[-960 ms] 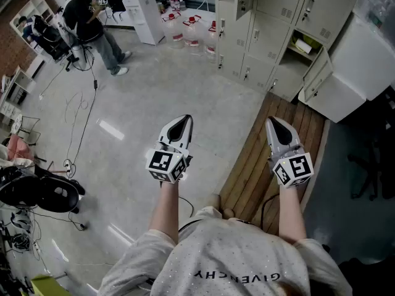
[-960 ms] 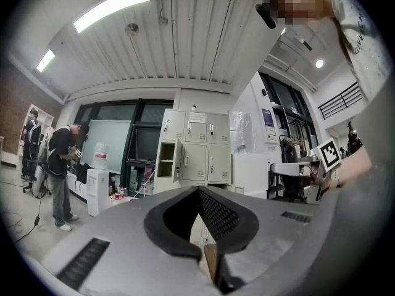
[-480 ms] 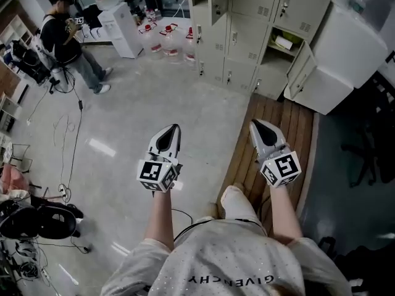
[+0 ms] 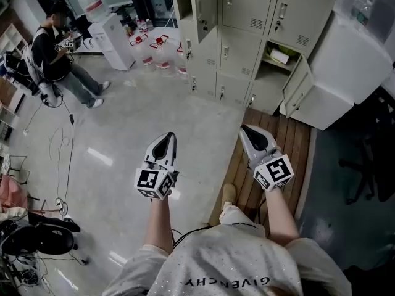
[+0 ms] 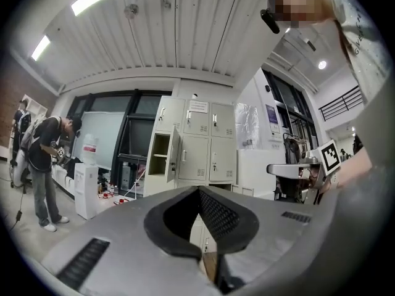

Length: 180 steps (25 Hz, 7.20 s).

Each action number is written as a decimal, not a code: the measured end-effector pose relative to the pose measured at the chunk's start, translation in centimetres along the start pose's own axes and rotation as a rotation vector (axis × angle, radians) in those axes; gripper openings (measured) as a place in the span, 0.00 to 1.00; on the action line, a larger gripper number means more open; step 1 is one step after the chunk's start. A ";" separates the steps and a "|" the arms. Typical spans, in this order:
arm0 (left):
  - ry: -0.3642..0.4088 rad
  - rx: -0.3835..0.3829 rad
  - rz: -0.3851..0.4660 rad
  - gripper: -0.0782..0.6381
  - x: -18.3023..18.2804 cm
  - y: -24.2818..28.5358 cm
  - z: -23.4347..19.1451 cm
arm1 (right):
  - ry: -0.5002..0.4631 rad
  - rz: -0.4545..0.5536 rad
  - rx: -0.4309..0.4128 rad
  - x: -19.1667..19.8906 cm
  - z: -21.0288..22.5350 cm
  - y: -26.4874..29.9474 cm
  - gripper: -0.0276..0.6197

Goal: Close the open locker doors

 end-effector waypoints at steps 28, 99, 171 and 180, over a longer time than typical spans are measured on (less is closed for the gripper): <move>-0.019 0.300 -0.003 0.10 1.6 30.9 8.8 | 0.056 -0.035 0.277 0.0 25.7 -1.9 0.07; -0.135 0.492 -0.194 0.10 16.3 59.3 11.9 | 0.215 -0.222 0.551 11.2 52.4 5.9 0.18; -0.168 0.111 -0.175 0.10 15.2 68.4 1.9 | 0.244 -0.288 0.277 10.8 66.9 28.0 0.09; -0.165 0.007 -0.167 0.10 13.6 64.9 0.5 | 0.236 -0.284 -0.023 7.6 60.6 31.4 0.08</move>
Point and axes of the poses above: the fingertips, and each gripper's own axes: y forward along the fingers, z to its right, x out of its underside, the point moved 9 cm from there along -y, backward along the fingers, and after that the axes turned 13 degrees about y, right-handed, at the moved point
